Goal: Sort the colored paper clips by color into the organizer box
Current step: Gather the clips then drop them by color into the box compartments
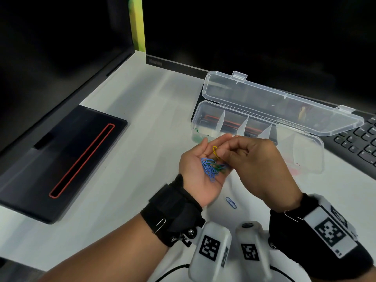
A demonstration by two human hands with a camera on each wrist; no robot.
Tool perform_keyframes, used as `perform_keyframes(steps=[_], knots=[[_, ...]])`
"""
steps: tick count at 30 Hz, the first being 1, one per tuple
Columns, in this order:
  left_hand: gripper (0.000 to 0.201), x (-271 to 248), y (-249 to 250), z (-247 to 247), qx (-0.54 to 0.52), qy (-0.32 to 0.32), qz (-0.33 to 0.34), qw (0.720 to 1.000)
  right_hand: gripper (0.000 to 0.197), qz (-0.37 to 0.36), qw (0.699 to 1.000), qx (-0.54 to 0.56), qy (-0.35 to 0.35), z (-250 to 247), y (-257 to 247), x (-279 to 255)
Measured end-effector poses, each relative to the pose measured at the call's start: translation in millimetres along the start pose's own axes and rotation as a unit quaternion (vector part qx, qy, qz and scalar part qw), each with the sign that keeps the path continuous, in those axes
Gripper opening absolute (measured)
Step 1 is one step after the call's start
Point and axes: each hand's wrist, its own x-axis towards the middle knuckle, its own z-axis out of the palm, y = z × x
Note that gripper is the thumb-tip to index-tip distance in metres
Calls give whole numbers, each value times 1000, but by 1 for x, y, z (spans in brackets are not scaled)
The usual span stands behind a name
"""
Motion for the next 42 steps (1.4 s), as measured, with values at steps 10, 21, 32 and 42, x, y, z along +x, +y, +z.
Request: perform_keyframes(steps=[10,21,32,42], knots=[[46,1,-5,-4,23,-15,-67,997,16,211,847,482,-72,-25,24,-26],[45,-3,-13,-1,73,-28,-98,992,18,246,773,578,89,-44,55,-36],[47,-2,-14,2,81,-24,-106,991,25,170,852,470,159,-80,34,8],[47,-2,-13,-1,83,-28,-101,991,32,98,951,200,215,-59,17,45]])
